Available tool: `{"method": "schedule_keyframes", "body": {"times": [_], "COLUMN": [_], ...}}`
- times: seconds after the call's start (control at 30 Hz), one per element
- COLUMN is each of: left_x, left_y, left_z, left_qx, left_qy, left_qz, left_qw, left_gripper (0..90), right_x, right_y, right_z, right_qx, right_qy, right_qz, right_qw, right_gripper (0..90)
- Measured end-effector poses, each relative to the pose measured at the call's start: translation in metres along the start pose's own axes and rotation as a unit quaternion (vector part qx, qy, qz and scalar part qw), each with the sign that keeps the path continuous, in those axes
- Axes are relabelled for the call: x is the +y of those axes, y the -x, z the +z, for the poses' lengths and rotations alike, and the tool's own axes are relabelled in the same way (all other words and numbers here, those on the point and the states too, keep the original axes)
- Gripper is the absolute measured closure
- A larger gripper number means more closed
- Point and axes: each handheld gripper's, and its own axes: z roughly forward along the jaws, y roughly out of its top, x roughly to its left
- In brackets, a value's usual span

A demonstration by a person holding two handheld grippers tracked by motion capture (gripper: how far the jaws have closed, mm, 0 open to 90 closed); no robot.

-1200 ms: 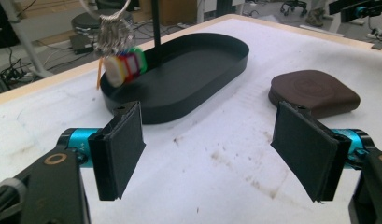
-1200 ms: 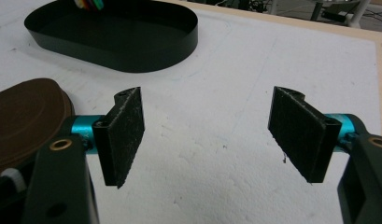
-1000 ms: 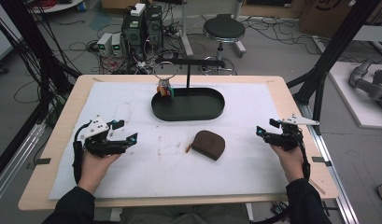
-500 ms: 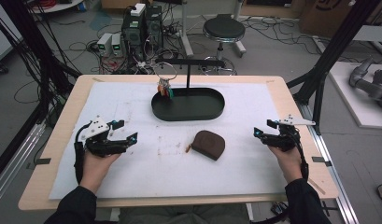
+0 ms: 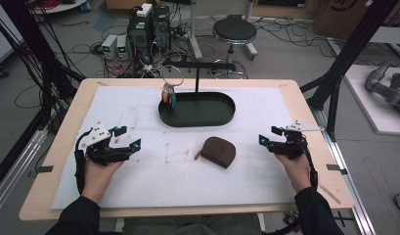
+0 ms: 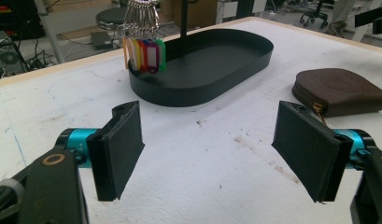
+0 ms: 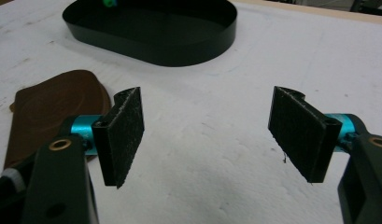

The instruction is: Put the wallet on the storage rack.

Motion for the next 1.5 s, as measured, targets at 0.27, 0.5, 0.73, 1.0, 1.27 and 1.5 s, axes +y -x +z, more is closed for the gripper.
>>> {"method": "schedule_keyframes", "body": {"times": [0.27,0.5,0.73,1.0,1.27,1.5], "left_x": [-0.001,-0.003,-0.004,-0.005,-0.006,-0.006], "left_y": [0.001,0.002,0.001,0.001,0.002,0.003], "left_z": [0.001,-0.001,-0.003,-0.002,0.0,0.001], "left_qx": [0.003,0.005,0.007,0.005,0.004,0.001], "left_qy": [-0.008,-0.011,-0.011,-0.017,-0.018,-0.023], "left_qz": [-0.001,-0.001,-0.002,-0.001,-0.004,-0.002], "left_qw": [1.0,0.9999,0.9999,0.9998,0.9998,0.9997], "left_gripper": [24.1,24.4,24.6,24.9,25.5,25.6], "right_x": [0.003,0.004,0.003,0.001,-0.002,-0.001], "right_y": [-0.021,-0.037,-0.047,-0.054,-0.046,-0.049], "right_z": [0.018,0.036,0.048,0.06,0.064,0.063], "right_qx": [0.025,0.05,0.073,0.089,0.126,0.15], "right_qy": [-0.022,-0.045,-0.059,-0.086,-0.101,-0.103], "right_qz": [-0.018,-0.037,-0.038,-0.032,0.016,0.002], "right_qw": [0.9993,0.9971,0.9949,0.9918,0.9867,0.9833], "right_gripper": [28.9,36.6,45.2,45.8,52.7,72.6]}}
